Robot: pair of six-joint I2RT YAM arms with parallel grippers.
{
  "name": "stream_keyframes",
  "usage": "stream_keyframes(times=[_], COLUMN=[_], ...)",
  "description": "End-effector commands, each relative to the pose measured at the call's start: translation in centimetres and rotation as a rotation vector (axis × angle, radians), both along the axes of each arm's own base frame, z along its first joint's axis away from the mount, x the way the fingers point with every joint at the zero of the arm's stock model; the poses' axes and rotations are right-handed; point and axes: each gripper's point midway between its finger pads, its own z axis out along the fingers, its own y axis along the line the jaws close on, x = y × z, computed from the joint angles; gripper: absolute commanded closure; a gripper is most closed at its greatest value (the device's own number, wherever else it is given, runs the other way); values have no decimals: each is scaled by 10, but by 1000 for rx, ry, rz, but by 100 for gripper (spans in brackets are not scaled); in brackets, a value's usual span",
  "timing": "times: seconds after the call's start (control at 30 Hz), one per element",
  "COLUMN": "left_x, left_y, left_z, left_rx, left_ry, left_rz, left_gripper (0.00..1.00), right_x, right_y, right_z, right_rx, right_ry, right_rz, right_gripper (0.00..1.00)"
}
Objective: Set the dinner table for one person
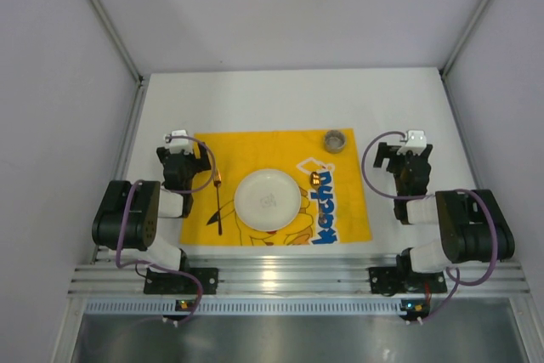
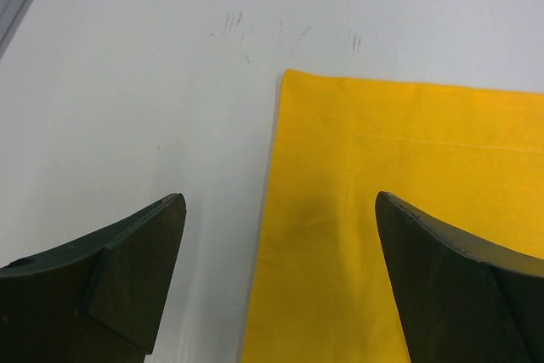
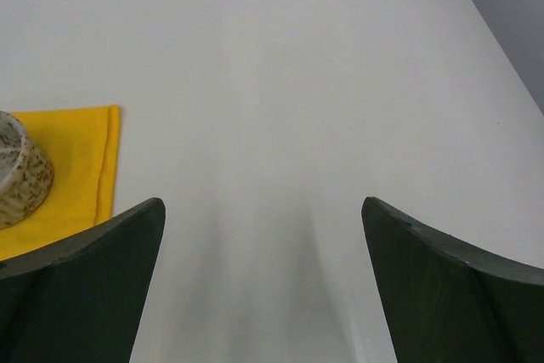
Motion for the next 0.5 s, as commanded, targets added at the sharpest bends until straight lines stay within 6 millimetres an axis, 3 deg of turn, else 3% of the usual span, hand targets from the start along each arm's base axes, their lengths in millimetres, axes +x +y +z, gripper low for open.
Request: stream_keyframes(times=[0.0, 0.47], left_x=[6, 6], left_y=[-1, -1], left_z=[19, 19], left_rx=[-8, -7], left_ry=[-85, -85], left_rz=[-6, -4], left_gripper=[1, 1], right_x=[12, 13], right_y=[4, 5], right_z=[27, 27], right_rx=[2, 2], right_ry=[-97, -97], right_rz=[19, 23], right_gripper=[0, 0])
